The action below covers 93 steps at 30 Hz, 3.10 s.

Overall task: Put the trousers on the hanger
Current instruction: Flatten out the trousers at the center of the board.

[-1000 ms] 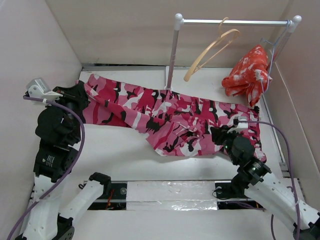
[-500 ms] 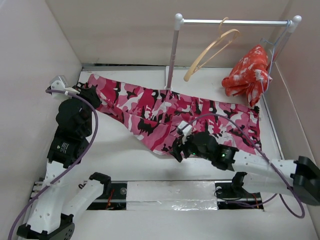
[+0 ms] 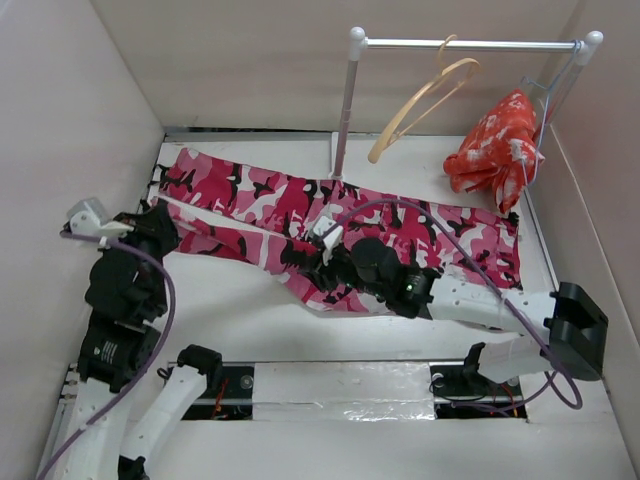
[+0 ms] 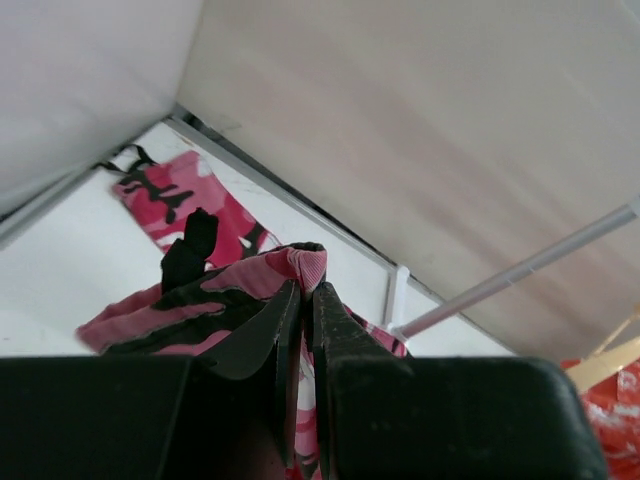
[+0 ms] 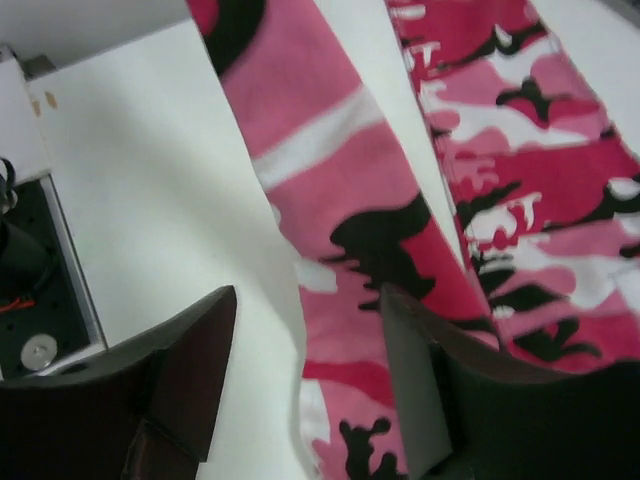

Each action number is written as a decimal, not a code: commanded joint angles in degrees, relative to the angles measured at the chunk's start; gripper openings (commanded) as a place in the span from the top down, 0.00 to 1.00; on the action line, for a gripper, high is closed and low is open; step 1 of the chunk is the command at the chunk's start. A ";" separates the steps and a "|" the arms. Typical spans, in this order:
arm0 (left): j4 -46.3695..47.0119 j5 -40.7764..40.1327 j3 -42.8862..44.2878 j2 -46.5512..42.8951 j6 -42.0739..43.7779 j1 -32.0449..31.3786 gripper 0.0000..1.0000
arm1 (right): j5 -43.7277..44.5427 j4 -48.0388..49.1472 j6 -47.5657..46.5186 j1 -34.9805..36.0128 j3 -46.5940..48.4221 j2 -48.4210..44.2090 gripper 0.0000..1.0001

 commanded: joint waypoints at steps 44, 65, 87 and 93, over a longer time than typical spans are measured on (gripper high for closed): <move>12.75 2.41 -8.67 -19.33 5.84 -0.99 1.00 | -11.93 -23.80 22.20 -61.53 -29.54 -28.98 0.26; 12.49 -0.66 -10.96 -21.45 6.28 -1.51 1.00 | -14.82 -11.84 23.96 -57.32 -10.32 -4.39 1.00; 12.40 0.21 -10.69 -17.93 5.22 -2.04 1.00 | 0.20 -21.94 20.69 -51.42 -21.17 -31.46 0.32; 12.05 0.83 -10.69 -18.89 4.61 -2.04 1.00 | -1.63 -27.22 28.17 -55.46 -34.02 -42.24 1.00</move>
